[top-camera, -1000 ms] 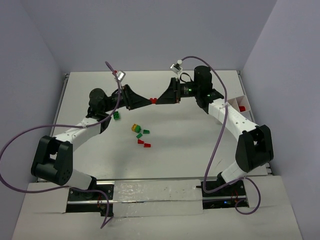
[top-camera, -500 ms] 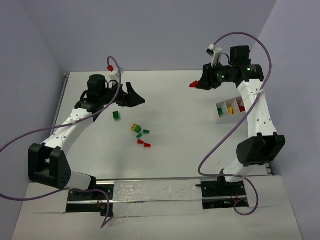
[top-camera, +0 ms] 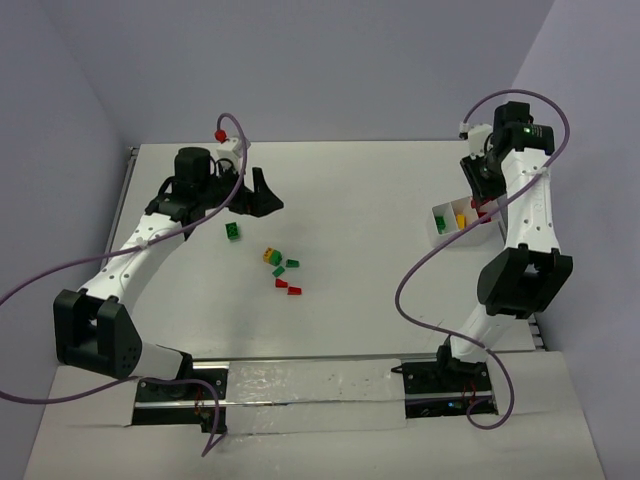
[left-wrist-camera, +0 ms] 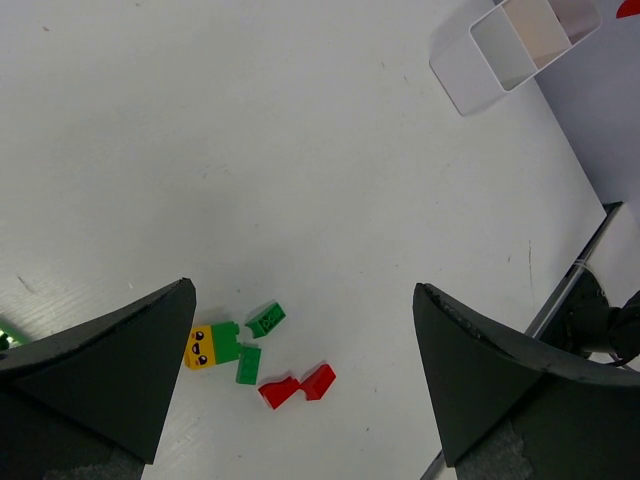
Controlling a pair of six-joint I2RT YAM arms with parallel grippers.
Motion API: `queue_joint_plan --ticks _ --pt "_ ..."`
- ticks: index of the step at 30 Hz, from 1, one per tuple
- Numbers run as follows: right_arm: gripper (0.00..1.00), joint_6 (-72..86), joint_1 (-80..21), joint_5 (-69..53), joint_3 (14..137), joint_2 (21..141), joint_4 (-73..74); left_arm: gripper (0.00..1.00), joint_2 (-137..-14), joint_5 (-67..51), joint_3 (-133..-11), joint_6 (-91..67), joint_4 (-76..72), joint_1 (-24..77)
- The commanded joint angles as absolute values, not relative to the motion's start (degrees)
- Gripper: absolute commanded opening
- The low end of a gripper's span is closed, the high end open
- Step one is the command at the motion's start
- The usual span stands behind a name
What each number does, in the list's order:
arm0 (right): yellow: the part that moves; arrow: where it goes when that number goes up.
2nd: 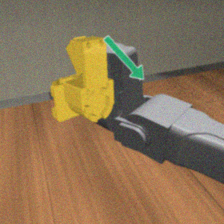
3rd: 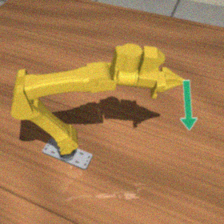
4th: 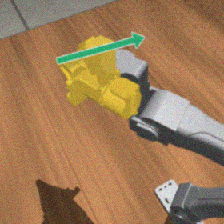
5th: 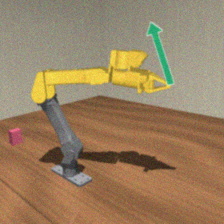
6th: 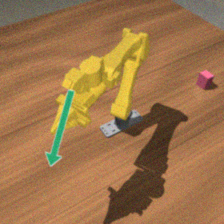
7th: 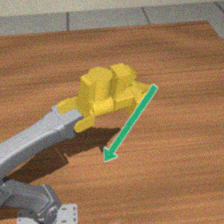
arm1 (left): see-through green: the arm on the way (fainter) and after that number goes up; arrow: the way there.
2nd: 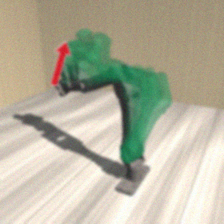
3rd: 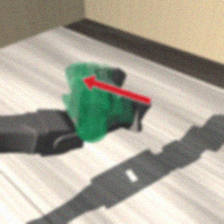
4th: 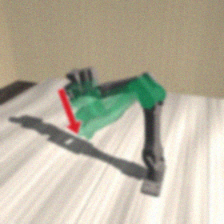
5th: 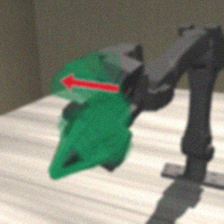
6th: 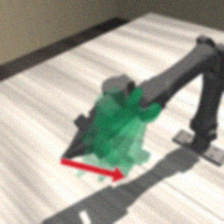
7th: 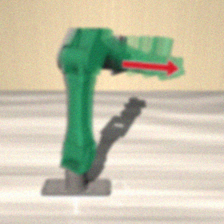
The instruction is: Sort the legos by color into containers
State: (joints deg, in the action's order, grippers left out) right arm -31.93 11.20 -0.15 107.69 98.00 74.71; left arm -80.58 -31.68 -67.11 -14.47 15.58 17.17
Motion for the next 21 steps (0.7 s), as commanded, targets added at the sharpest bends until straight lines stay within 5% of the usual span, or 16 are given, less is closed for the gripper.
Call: queue_joint_plan --ticks 1,21 --pt "0.0 -31.6 11.2 7.1 112.2 101.1 75.3 0.99 -80.5 -31.3 -70.2 -12.2 17.4 17.3" --pt "0.04 -29.5 11.9 9.5 119.7 112.7 70.7 0.99 -82.0 -30.5 -72.5 -10.9 19.1 17.2"
